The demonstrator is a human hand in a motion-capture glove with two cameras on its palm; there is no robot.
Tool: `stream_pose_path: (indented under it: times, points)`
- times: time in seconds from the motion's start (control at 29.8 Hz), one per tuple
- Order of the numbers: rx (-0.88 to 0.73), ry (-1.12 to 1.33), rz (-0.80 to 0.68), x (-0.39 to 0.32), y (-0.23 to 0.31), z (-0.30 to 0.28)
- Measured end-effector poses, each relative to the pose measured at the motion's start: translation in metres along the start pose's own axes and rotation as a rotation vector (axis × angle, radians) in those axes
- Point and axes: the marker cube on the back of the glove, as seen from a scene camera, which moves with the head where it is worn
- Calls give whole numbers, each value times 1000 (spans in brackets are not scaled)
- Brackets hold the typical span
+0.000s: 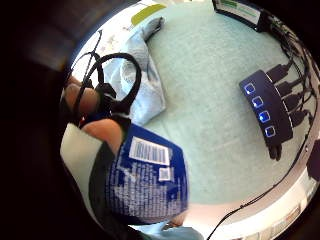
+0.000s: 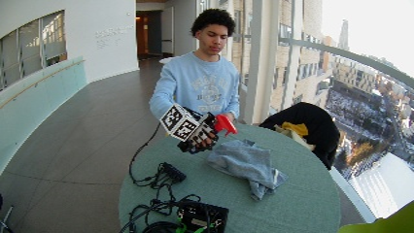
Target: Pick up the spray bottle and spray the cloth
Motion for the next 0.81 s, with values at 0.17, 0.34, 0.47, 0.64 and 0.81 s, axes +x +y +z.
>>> stream_pose_path:
  times: [0.17, 0.34, 0.47, 0.64, 0.81]
  points:
    - [-6, 13, 9, 0, 0, 3]
    - [-11, 28, 19, 0, -1, 4]
    - [-12, 34, 19, -1, -2, 3]
    - [-18, 43, 20, -2, -2, 4]
    - [-24, 45, 23, -2, -2, 6]
